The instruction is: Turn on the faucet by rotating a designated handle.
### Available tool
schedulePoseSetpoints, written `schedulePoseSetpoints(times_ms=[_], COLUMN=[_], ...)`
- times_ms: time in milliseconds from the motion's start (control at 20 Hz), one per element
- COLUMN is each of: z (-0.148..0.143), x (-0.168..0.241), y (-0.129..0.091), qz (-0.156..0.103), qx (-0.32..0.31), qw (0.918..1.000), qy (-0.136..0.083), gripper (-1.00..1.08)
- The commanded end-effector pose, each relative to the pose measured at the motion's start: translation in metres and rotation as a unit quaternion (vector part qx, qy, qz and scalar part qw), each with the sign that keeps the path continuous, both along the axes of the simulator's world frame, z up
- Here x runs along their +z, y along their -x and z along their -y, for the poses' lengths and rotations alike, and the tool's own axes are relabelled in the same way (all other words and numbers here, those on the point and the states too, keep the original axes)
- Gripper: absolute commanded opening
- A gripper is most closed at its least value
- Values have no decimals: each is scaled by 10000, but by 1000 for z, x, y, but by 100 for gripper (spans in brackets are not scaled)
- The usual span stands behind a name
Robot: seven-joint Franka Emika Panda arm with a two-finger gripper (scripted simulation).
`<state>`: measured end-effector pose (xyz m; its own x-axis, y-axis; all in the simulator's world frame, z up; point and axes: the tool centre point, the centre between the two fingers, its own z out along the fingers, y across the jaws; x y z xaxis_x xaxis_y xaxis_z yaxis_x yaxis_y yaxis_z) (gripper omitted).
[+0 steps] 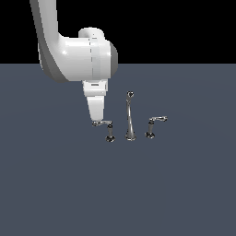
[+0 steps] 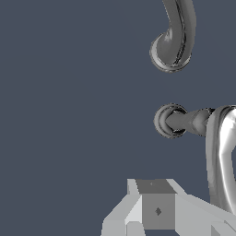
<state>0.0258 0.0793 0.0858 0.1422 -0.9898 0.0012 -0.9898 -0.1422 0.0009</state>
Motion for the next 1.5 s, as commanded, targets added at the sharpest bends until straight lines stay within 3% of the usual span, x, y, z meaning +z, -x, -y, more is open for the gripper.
schedulePoseSetpoints(times_ms=[0,150,800,900,1450], z=[0,0,-13,-15,2], x=[-1,-1,0,-1,0], y=[-1,-1,42,36,71], qz=[3,2,3,35,16], qx=[-18,-15,-16,0,-11], qw=[10000,10000,10000,10000,10000], qy=[-2,-1,-4,-25,-13], gripper=[-100,-100,-100,-100,-100])
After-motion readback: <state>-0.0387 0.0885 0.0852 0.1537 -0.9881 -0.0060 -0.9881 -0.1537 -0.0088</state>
